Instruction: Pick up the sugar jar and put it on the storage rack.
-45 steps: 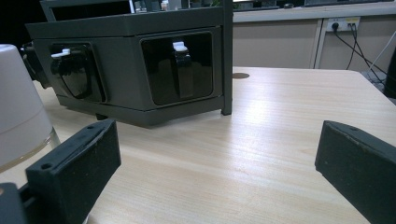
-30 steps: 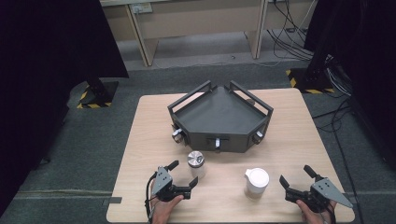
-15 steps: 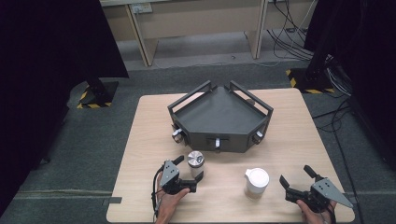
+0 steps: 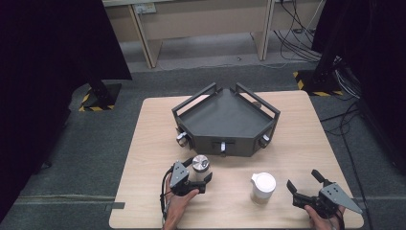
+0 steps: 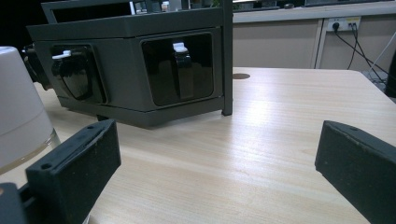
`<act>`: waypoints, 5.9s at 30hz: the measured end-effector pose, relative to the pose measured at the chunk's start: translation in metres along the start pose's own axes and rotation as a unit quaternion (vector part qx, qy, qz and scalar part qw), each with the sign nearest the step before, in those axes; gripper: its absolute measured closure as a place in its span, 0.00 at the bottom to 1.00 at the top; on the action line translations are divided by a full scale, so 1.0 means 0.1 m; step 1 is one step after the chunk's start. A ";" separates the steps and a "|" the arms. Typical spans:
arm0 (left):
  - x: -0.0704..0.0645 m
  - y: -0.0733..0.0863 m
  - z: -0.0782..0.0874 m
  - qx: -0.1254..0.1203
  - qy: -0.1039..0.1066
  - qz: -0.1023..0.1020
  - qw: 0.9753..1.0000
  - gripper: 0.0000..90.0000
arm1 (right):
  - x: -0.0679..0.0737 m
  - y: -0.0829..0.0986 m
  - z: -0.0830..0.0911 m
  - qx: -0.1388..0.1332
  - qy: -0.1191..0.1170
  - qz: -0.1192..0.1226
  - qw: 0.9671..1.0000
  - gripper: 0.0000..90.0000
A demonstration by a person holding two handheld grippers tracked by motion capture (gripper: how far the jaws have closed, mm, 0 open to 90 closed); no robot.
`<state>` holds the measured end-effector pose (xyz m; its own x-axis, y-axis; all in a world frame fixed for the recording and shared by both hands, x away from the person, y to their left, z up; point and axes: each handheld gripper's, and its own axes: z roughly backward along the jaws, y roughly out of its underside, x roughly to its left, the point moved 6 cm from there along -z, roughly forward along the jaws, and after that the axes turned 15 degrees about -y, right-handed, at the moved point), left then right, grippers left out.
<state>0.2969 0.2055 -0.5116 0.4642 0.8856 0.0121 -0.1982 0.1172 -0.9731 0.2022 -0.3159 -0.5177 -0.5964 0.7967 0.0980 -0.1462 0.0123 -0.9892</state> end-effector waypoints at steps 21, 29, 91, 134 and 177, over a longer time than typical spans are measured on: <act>-0.01 -0.01 -0.04 0.007 0.000 -0.028 1.000 0.34 | 0.00 0.00 0.00 0.000 -0.001 -0.001 1.000 0.00; 0.00 -0.01 -0.04 0.007 0.003 -0.031 0.999 0.34 | 0.00 0.00 0.00 0.000 -0.002 -0.001 1.000 0.00; 0.23 -1.25 0.05 -0.005 0.051 -0.020 0.998 0.34 | -0.01 0.00 0.01 -0.003 -0.006 -0.002 1.000 0.00; 0.28 -1.78 -0.60 0.007 -0.020 -0.013 1.000 0.34 | -0.02 0.00 0.02 -0.005 -0.003 -0.006 1.000 0.00; 0.32 -1.55 -1.01 0.010 -0.079 -0.014 0.997 0.34 | -0.03 0.00 0.01 -0.006 -0.007 -0.006 1.000 0.00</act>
<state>0.4295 0.1701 -0.3841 0.3292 0.9412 0.0763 -0.2057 0.1504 -0.9670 0.2031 -0.3187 -0.5181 -0.6053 0.7881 0.1120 -0.1446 0.0295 -0.9891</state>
